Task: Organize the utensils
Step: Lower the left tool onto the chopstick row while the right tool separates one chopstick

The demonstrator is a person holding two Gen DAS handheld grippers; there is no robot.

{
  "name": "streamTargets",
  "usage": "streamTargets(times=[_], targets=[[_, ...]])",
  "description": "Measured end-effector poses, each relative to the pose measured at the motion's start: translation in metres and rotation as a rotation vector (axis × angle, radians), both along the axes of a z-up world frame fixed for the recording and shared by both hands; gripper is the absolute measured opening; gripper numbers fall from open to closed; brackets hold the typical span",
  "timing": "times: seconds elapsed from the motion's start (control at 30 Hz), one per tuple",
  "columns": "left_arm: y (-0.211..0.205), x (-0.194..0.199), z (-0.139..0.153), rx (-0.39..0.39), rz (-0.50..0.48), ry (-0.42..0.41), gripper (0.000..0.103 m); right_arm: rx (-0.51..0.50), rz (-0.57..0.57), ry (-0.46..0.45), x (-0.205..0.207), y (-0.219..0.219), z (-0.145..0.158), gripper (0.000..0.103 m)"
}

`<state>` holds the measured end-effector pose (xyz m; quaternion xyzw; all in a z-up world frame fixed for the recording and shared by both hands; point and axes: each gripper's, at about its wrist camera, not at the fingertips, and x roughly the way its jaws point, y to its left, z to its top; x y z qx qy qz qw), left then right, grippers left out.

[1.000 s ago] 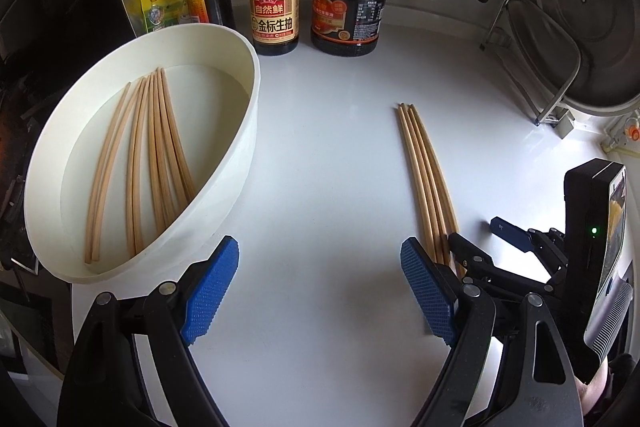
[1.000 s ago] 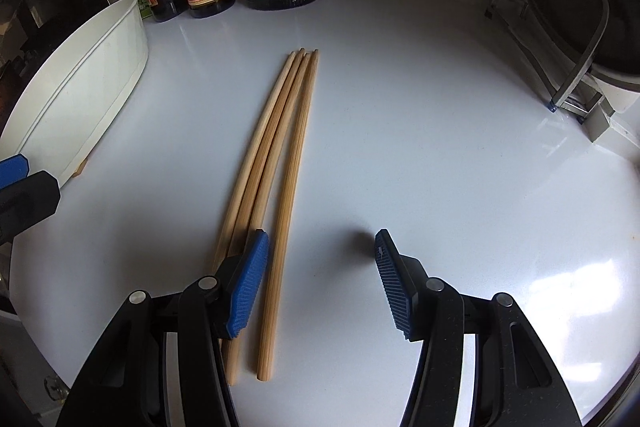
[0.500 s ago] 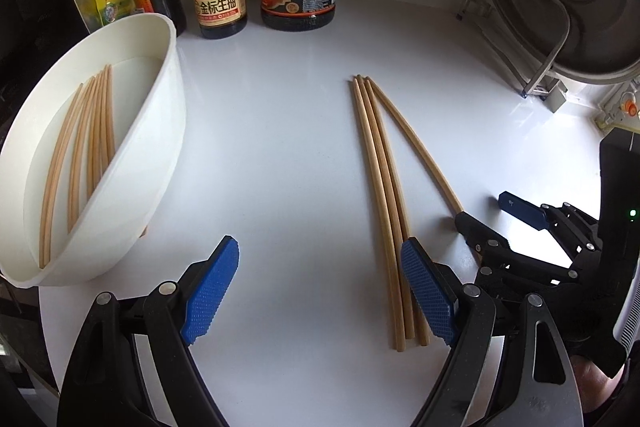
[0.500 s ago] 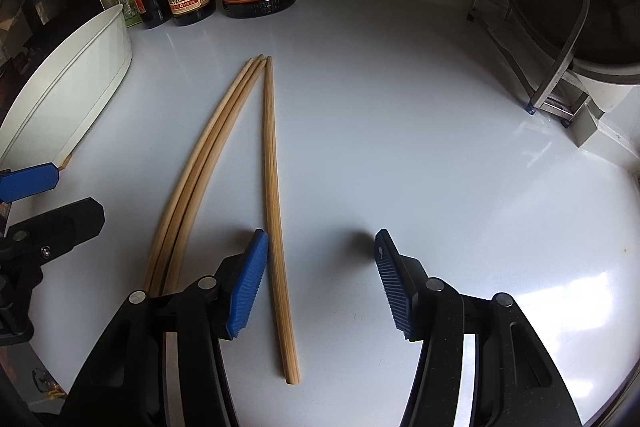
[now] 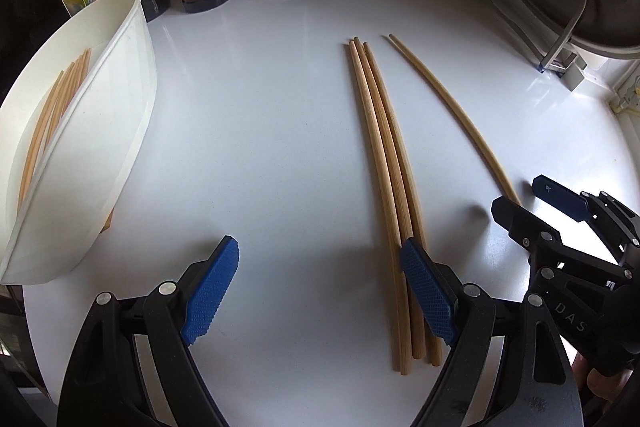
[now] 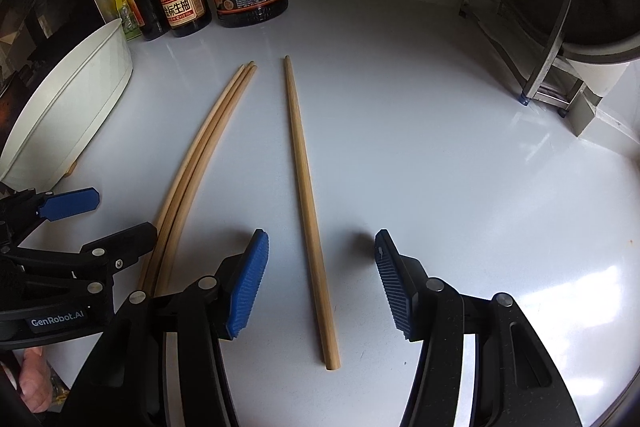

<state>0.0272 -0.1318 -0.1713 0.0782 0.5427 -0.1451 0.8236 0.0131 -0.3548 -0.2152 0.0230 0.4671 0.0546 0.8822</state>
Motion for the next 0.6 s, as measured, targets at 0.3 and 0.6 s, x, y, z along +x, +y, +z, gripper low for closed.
streamTargets(times=[0.3, 0.6], targets=[[0.004, 0.005, -0.005, 0.018, 0.028, -0.017, 0.083, -0.023, 0.004, -0.011, 0.005, 0.004, -0.001, 0.053], [-0.005, 0.009, -0.002, 0.01, 0.003, -0.054, 0.063, -0.049, 0.037, -0.028, 0.014, 0.008, -0.001, 0.042]])
